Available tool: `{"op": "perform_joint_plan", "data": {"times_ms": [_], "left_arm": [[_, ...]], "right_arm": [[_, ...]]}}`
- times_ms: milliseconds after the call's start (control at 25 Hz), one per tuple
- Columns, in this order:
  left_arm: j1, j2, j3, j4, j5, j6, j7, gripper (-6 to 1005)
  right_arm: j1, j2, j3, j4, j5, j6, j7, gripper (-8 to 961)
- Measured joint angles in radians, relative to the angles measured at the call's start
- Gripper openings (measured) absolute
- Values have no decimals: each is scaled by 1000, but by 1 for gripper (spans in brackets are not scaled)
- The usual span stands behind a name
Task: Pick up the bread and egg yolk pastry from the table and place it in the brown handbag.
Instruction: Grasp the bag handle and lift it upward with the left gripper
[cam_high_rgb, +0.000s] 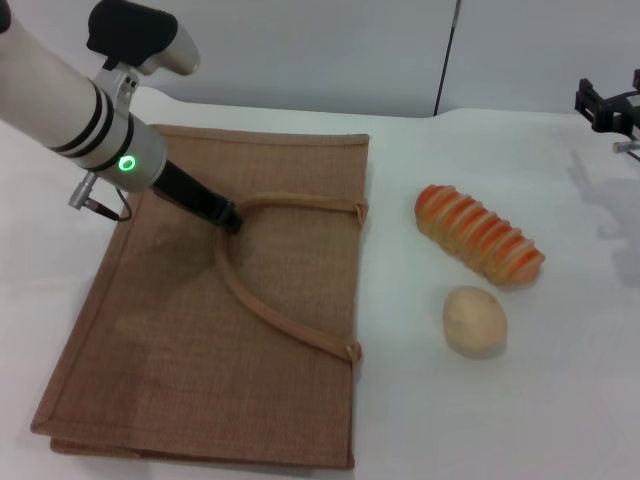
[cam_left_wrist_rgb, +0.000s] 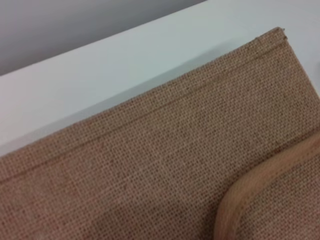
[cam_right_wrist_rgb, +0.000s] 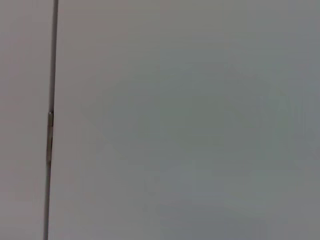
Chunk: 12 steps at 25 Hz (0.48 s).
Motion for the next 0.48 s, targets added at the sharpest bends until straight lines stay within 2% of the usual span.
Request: {"op": "perform_joint_plan", "data": {"times_ms": [120, 360, 480], "left_arm": [[-3, 1, 2, -16, 6, 0, -2, 236], [-6, -4, -2, -16, 26, 4, -2, 228], [-5, -6, -6, 0, 24, 8, 5, 163]], "right_arm": [[1, 0, 0, 0, 0, 0, 1, 731], [2, -2, 0, 0, 0, 0, 2, 731], [2, -2, 0, 1, -1, 0, 2, 731]]}}
